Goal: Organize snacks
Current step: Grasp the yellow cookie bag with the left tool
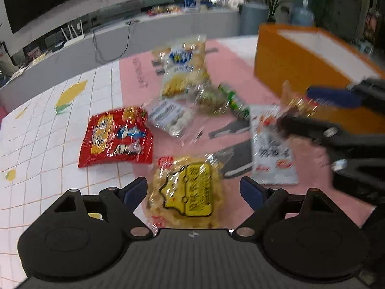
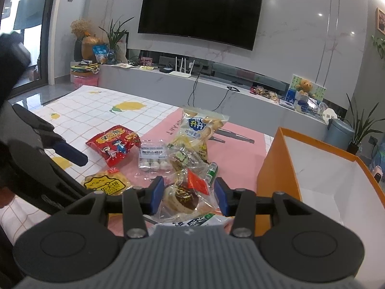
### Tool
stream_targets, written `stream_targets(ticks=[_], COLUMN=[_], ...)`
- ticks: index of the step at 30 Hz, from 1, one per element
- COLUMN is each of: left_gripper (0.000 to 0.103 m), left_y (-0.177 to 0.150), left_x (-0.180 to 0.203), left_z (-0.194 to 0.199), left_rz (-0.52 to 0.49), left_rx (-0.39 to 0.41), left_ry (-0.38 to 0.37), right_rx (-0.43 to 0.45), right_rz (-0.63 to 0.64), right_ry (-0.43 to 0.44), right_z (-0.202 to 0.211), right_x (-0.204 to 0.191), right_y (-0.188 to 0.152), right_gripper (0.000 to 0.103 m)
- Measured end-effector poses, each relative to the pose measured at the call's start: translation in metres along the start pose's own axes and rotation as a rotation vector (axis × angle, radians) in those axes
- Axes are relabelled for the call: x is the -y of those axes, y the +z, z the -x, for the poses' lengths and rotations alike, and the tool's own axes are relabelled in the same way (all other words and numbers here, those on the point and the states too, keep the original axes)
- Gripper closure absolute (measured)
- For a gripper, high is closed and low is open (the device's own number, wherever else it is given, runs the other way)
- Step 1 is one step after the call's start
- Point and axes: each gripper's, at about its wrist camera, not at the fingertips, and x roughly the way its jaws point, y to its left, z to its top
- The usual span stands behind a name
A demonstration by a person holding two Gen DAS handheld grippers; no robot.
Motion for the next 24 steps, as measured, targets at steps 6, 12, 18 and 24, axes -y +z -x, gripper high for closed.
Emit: stream_targets(ticks=[6,12,18,24], left_gripper=[0.001,0.0,0.0,0.0], left_y=[-0.001,-0.004,-0.003,-0.008], left_x=[-0.016,-0.026,-0.025,-0.017], left_z=[-0.021,-0.038,-0.041,-0.045], left_rz=[0.08,0.181,0.227,0.201], left_rx=[-0.037,-0.077,-0.071,-0.059], left_ry=[0.004,-0.033,-0.003,0.058], right_rx=[0.006,0.005,0.007,0.003], right_rz=[-0.004,-0.003,0.013,0.012], right_ry=[-0.003,-0.002,-0.005,-0.007], right_z=[0.003,0.004,0.005,0.004], right_x=[0.002,0.002,0.0,0.0], right_y=[0.001,0.0,0.0,-0.002], right_gripper=[0.058,0.058,0.058,0.058])
